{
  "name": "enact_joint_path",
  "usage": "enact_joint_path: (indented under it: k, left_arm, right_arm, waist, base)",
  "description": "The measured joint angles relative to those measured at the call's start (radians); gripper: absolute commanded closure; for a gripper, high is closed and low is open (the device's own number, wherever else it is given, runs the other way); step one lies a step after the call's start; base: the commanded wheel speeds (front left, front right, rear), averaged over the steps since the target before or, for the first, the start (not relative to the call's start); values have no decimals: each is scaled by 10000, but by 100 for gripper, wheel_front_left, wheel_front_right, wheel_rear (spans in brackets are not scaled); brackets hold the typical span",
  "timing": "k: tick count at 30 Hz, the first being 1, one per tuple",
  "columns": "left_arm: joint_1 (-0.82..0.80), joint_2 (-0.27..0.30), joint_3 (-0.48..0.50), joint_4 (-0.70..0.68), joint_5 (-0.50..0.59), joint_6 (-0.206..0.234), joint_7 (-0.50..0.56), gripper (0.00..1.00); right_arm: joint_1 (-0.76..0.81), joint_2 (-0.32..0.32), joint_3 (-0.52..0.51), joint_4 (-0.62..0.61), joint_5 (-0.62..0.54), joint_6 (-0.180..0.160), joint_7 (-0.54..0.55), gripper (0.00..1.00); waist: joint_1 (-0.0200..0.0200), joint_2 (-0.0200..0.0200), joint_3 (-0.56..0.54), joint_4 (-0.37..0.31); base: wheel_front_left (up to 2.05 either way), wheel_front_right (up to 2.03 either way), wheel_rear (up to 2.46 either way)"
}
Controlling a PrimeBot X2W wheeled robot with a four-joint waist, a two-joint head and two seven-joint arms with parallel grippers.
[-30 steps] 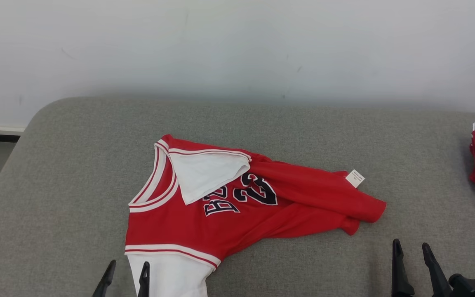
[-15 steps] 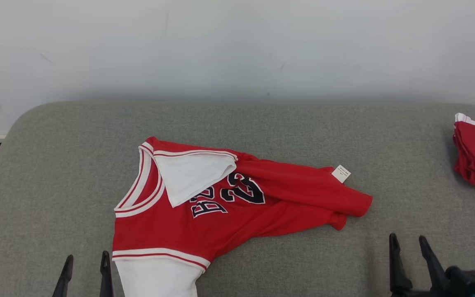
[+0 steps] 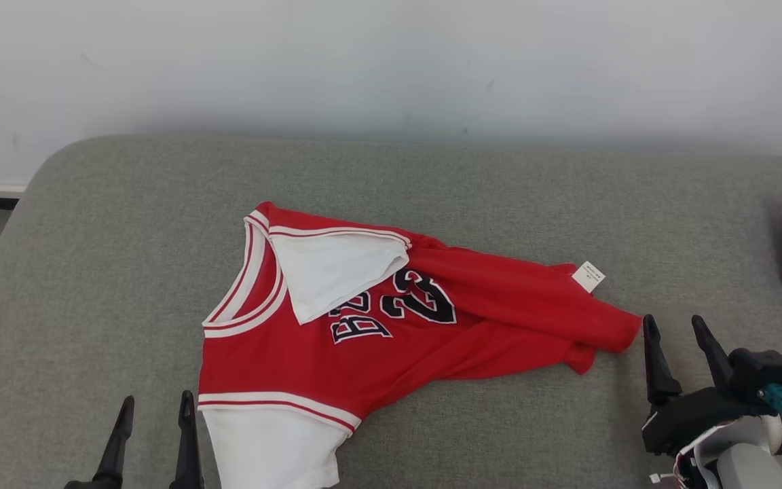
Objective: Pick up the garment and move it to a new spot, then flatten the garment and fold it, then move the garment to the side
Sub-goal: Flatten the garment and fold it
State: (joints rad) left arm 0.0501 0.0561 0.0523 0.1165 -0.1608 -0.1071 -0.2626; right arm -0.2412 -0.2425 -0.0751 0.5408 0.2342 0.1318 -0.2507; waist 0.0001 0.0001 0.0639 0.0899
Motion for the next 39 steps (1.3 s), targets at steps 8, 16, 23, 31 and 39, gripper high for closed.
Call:
enact_joint_path:
  k: [8,16,23,31,39]
  left_arm:
    - [-255,-27,-82,117,12,-71,0,0]
    - [-387,-42,-77,280,21,-86,0,0]
    - [-387,-46,-61,495,-6,-134,0,0]
    - [-296,-48,-282,558,-117,-148,0,0]
    - [-336,-48,-648,639,-245,-119,0,0]
  right_arm:
    - [-1008,-190,368,1967,355,0,159,0]
    - [-1694,-251,1110,3173,773,0,19,100]
    - [-2105,-757,1024,1770,807,0,-107,100]
    - [-2385,-1062,1189,324,803,0,-109,100]
    - [-3790,-1526,1793,1206,654,0,121,100]
  waist:
    - [0,0,384,372]
    - [1,1,646,615]
    - [-1,0,348,444]
    - [-2,-1,-10,334]
    - [-1,0,146,791]
  base:
    - [0,0,0]
    - [0,0,0]
    - [0,0,0]
    - [0,0,0]
    - [0,0,0]
